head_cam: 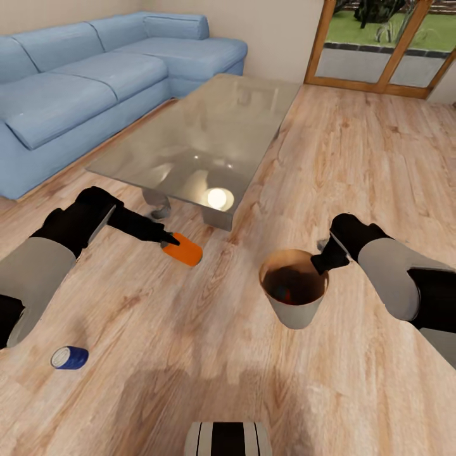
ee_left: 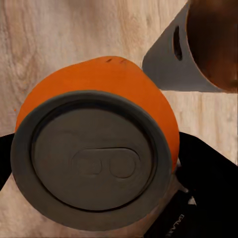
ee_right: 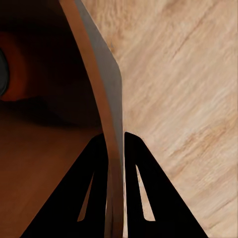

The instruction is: Put the three can of soda from the living room inside the tash can in the kitchen.

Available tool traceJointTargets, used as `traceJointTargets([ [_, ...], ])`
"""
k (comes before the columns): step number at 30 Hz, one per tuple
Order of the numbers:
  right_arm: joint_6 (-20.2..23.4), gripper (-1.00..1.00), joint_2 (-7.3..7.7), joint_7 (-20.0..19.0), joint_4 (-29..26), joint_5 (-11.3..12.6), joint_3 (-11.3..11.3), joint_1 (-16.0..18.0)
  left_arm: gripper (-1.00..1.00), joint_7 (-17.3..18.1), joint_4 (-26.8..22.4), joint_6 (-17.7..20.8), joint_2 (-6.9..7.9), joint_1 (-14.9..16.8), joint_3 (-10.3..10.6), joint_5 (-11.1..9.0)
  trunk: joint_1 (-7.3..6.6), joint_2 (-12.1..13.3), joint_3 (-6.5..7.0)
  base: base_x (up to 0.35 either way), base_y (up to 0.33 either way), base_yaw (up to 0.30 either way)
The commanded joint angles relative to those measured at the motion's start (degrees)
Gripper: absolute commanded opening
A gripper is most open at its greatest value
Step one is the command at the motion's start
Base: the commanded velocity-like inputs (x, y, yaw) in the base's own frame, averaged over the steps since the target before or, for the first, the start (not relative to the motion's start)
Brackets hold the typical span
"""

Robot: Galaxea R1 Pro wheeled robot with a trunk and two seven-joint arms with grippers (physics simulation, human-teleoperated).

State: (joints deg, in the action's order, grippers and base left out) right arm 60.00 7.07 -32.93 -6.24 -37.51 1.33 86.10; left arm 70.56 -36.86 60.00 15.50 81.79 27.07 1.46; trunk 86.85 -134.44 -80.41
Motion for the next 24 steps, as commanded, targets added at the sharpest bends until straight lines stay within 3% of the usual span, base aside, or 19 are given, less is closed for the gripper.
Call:
traceJointTargets([
  [1,0.0,-1.0,-0.92,-0.1,-0.1,-0.3,0.0,-0.2,-1.0,2.5,-0.2,0.0,-0.1,0.8,1.0,0.4,-0.23,0.4,0.19,0.0,0.0,0.0],
  [4,0.0,-1.0,-3.52,0.2,-0.1,-0.3,0.2,-1.3,-1.0,8.2,-0.5,0.0,-0.25,3.1,3.8,0.4,-0.88,1.6,0.72,0.0,0.0,0.0],
  [6,0.0,-1.0,-5.45,0.3,-0.2,-0.3,0.9,-1.9,-1.0,12.1,-0.4,0.0,-0.48,5.3,6.9,0.4,-1.32,2.4,1.08,0.0,0.0,0.0],
  [10,0.0,-1.0,-6.99,0.4,-0.2,-0.3,1.2,-2.1,-1.0,14.6,-0.1,0.0,-1.05,7.7,9.1,0.4,-2.2,4.0,1.8,0.0,0.0,0.0],
  [12,0.0,-1.0,-7.5,0.4,-0.2,-0.3,1.3,-2.1,-1.0,15.9,0.1,0.0,-2.9,9.1,10.1,0.4,-2.64,4.8,2.16,0.0,0.0,0.0],
  [13,0.0,-1.0,-7.87,0.4,-0.2,-0.3,1.6,-2.1,-1.0,16.3,0.2,0.0,-5.14,9.6,11.1,0.4,-2.86,5.2,2.34,0.0,0.0,0.0],
  [14,0.0,-1.0,-8.02,0.4,-0.2,-0.3,1.8,-2.1,-1.0,16.4,0.2,0.0,-6.0,9.7,11.3,0.4,-3.08,5.6,2.52,0.0,0.0,0.0],
  [18,0.0,-1.0,-9.39,0.5,-0.3,-0.3,4.6,-2.2,-1.0,16.7,2.6,0.0,-13.18,10.2,12.5,0.6,-3.96,7.2,3.24,0.0,0.0,0.0],
  [20,0.0,-1.0,-10.23,0.5,-0.7,-0.3,5.0,-2.2,-1.0,16.7,3.4,0.0,-14.89,10.5,13.1,1.0,-4.4,8.0,3.6,0.0,0.0,0.0],
  [24,0.0,-1.0,-11.63,0.7,-1.8,-0.3,5.3,-2.2,-1.0,16.8,4.2,0.0,-16.78,10.7,13.9,2.6,-5.28,9.6,4.32,0.0,0.0,0.0],
])
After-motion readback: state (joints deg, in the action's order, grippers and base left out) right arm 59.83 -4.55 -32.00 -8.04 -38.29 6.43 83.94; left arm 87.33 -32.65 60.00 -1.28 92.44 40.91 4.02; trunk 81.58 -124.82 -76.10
